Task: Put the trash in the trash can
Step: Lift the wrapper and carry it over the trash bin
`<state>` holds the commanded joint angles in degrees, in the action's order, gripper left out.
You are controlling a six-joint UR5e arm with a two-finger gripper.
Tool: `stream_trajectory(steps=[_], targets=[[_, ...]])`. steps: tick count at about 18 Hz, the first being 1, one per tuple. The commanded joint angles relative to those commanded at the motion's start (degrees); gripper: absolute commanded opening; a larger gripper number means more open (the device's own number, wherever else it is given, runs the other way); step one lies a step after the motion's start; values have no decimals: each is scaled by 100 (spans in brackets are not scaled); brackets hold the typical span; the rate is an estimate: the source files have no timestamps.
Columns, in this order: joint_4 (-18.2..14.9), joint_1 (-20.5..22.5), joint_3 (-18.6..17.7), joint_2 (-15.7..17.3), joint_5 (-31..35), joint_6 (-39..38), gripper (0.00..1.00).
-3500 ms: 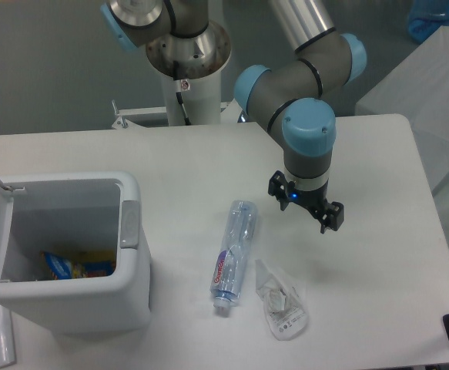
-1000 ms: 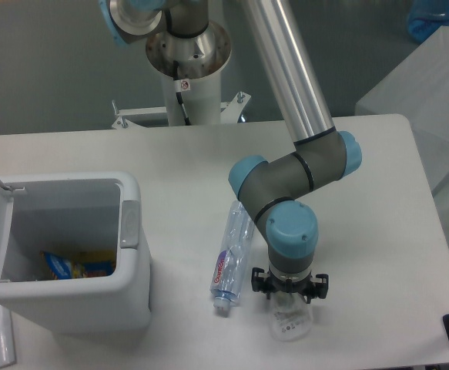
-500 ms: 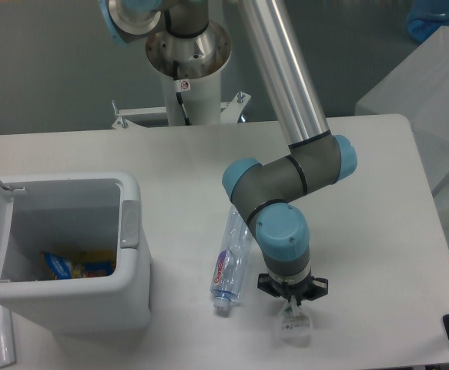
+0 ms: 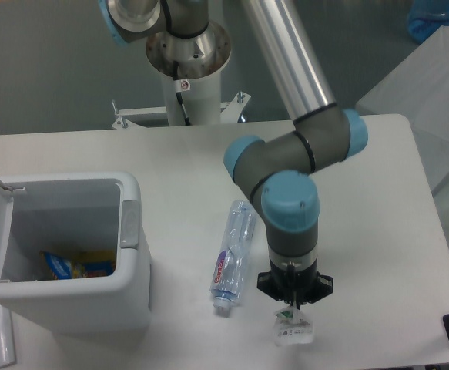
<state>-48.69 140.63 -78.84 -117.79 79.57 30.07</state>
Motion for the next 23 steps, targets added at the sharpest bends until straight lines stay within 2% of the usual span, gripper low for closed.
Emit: stream_trajectory(steps=[3, 5, 11, 13, 18, 19, 20, 21, 23], targets=[[0, -26, 0, 422, -922, -54, 0], [9, -26, 17, 651, -1293, -158, 0], [9, -228, 44, 1108, -2040, -378, 0], [9, -342, 18, 1275, -2295, -423, 5], [9, -957, -193, 1566, -2367, -458, 6], [9, -1028, -280, 1601, -2358, -458, 9], [9, -1089, -368, 1610, -2358, -432, 16], [9, -1168, -413, 1610, -2358, -414, 29], [9, -1309, -465, 1601, -2332, -414, 67]])
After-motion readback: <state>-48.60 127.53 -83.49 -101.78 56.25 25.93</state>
